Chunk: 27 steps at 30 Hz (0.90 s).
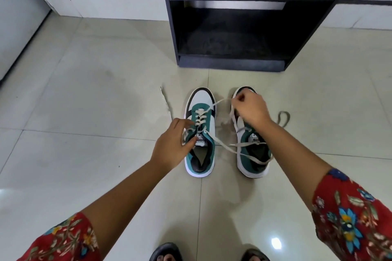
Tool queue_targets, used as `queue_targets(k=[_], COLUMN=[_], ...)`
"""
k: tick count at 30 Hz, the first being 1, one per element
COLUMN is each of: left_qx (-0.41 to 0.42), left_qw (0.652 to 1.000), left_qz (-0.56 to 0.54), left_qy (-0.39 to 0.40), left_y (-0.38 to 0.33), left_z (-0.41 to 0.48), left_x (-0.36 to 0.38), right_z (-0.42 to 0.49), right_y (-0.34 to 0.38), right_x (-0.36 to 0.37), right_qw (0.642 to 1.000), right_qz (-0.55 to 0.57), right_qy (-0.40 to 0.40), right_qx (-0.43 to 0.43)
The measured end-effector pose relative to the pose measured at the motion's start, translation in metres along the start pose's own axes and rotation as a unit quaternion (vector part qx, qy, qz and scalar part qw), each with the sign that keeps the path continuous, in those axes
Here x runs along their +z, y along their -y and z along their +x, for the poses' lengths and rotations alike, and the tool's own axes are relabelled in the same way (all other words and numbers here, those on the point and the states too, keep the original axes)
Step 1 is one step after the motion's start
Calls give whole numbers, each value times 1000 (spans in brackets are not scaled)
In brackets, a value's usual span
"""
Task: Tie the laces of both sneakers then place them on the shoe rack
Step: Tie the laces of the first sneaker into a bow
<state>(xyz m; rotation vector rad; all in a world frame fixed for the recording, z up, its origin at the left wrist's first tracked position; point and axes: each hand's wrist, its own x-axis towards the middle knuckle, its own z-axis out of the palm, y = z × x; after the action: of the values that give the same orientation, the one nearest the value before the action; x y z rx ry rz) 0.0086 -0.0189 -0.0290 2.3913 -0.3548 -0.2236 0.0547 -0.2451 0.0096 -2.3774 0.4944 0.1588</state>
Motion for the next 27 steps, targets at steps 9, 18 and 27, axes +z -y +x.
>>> queue_targets(k=[9,18,27], left_qx=[-26,-95,-245], left_qw=[999,995,934], left_qz=[30,-15,-252], left_qy=[-2,-15,-62], left_y=[-5,3,5], left_z=[6,-8,8], left_x=[-1,-9,-5], right_z=[-58,-73,-62], right_y=[9,4,-2], right_x=[29,47,65], right_qw=[988,983,968], right_qz=[-28,35,225], right_qy=[123,173,79], right_qx=[-84,-58,78])
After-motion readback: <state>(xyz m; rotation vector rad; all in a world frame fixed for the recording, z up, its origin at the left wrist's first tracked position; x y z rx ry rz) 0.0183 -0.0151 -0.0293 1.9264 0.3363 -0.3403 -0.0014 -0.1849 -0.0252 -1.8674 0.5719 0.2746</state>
